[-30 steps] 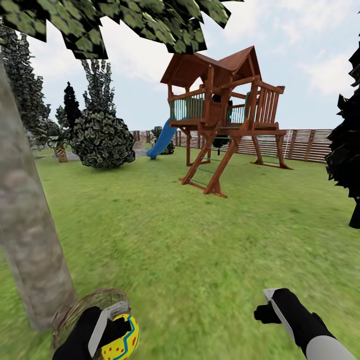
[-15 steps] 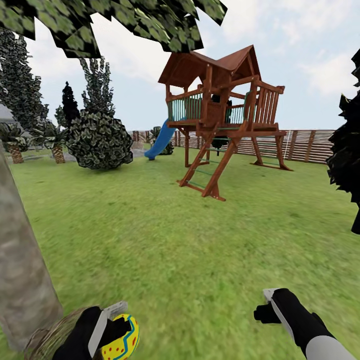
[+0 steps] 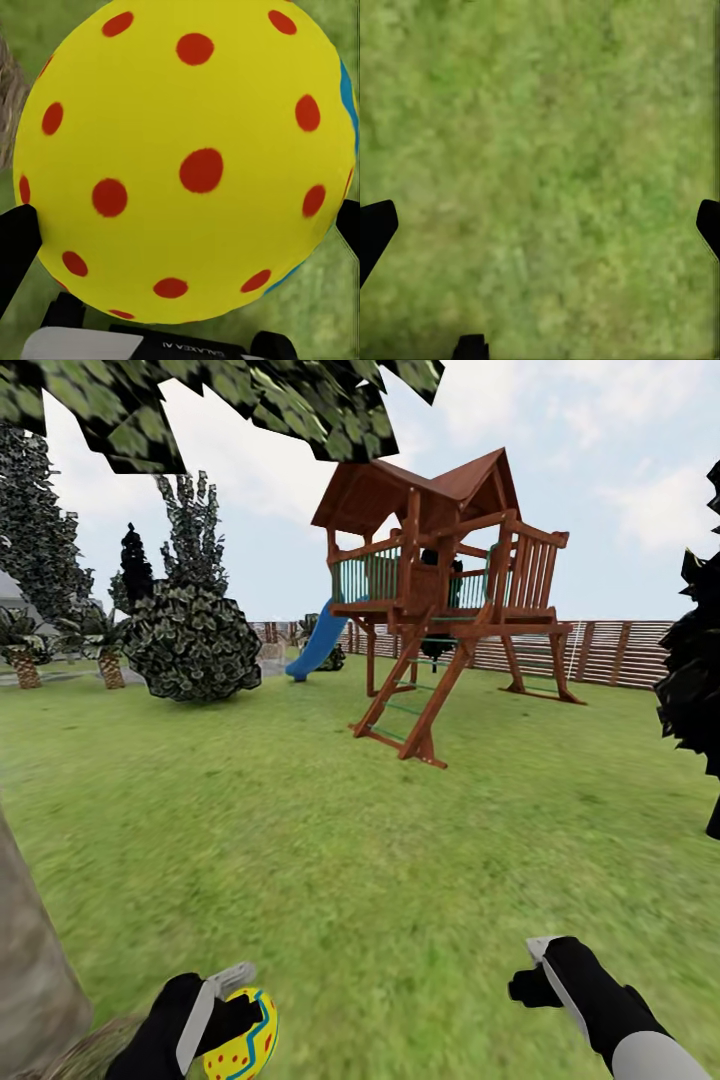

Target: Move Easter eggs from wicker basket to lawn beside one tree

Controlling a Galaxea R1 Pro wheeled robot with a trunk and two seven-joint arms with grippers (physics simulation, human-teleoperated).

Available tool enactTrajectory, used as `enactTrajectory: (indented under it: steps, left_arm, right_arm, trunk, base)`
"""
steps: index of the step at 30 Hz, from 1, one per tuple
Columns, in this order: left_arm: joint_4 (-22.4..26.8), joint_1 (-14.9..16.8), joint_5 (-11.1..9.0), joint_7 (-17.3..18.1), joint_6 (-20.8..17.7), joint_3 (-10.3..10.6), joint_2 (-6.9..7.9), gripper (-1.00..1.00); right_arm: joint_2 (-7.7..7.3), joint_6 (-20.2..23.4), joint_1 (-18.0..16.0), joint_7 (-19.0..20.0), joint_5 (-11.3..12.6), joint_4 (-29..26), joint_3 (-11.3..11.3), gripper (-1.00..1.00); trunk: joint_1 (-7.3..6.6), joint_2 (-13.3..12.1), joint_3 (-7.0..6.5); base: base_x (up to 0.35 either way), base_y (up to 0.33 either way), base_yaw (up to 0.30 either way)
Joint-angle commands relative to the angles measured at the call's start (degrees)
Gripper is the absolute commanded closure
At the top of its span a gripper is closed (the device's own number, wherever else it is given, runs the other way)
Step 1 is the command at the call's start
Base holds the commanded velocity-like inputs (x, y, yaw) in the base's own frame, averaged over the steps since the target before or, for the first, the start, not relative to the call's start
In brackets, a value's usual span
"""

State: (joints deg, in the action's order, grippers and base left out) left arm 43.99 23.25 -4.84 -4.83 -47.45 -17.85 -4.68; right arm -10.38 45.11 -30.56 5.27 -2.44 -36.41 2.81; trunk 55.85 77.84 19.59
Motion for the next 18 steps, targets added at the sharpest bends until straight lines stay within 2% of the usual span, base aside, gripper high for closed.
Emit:
enactTrajectory:
  steps: [1,18]
  left_arm:
    - [0.1,0.0,-0.5,-0.5,-0.3,-0.2,-0.07,1.00]
    - [0.1,0.0,-0.5,-0.5,-0.3,-0.2,-0.07,1.00]
  right_arm:
    - [-0.08,0.2,0.0,0.4,-0.3,-0.1,0.3,-1.00]
    - [-0.08,0.2,0.0,0.3,-0.3,-0.1,0.2,-1.00]
  trunk:
    - [-0.20,-0.4,-0.11]
    - [-3.93,-7.2,-3.16]
  base:
    - [0.231,-0.215,0.000]
    - [0.243,-0.208,0.000]
